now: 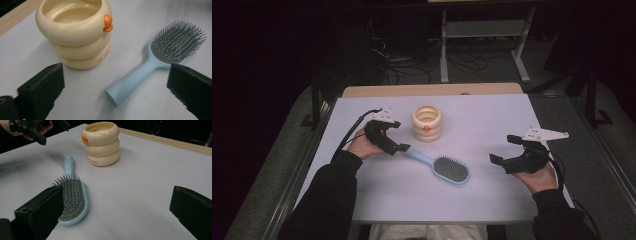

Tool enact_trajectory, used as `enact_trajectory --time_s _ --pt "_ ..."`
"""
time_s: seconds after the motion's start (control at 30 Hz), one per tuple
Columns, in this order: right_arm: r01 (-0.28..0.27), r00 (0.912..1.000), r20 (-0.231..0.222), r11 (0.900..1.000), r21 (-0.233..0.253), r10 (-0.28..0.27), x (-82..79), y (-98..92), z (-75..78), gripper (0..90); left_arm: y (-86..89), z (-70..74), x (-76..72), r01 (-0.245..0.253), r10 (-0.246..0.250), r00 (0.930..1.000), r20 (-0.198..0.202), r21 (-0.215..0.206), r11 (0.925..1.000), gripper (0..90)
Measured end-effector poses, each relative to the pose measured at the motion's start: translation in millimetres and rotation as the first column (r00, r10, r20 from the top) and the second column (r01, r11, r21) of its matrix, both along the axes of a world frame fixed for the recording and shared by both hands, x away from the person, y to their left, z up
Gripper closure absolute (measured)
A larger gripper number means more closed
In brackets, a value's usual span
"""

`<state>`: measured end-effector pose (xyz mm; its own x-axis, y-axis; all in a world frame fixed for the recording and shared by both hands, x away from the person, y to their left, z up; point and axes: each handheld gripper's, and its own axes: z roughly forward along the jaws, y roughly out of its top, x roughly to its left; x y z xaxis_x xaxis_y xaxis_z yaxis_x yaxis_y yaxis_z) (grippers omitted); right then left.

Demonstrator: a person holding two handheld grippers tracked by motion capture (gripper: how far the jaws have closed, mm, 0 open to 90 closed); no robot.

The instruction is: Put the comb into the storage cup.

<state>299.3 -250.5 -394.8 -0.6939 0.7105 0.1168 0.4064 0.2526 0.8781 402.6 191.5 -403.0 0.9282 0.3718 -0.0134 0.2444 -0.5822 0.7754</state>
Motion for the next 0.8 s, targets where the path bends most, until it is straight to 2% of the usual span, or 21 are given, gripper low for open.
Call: enact_trajectory --time_s 0.2,0.27,0.4,0.7,0.8 --pt "0.0 1.0 0.0 1.0 -0.001 0.0 0.0 0.0 -0.1 0.0 -1.1 -3.5 3.7 -0.014 0.014 0.9998 -0.015 0.016 0.9998 8.0" --pt "0.001 1.0 0.0 1.0 -0.005 -0.001 0.2 0.2 -0.3 0.0 -0.9 -4.6 5.1 -0.01 0.01 0.9996 -0.025 0.02 0.9997 13.7" --pt "0.003 1.0 0.002 1.0 -0.003 -0.003 0.0 -0.1 0.0 0.0 -1.6 -5.6 5.3 -0.002 0.003 0.9997 -0.024 0.031 0.9995 19.7" --pt "-0.001 1.0 -0.001 1.0 -0.002 0.001 0.2 -0.2 -0.3 0.0 -6.3 -11.7 9.5 0.024 -0.022 0.9986 -0.048 0.056 0.9982 36.1" --pt "-0.002 1.0 -0.003 1.0 -0.003 0.002 0.2 0.1 -0.4 0.0 -10.4 -14.0 10.7 0.031 -0.027 0.9985 -0.048 0.076 0.9966 41.8"
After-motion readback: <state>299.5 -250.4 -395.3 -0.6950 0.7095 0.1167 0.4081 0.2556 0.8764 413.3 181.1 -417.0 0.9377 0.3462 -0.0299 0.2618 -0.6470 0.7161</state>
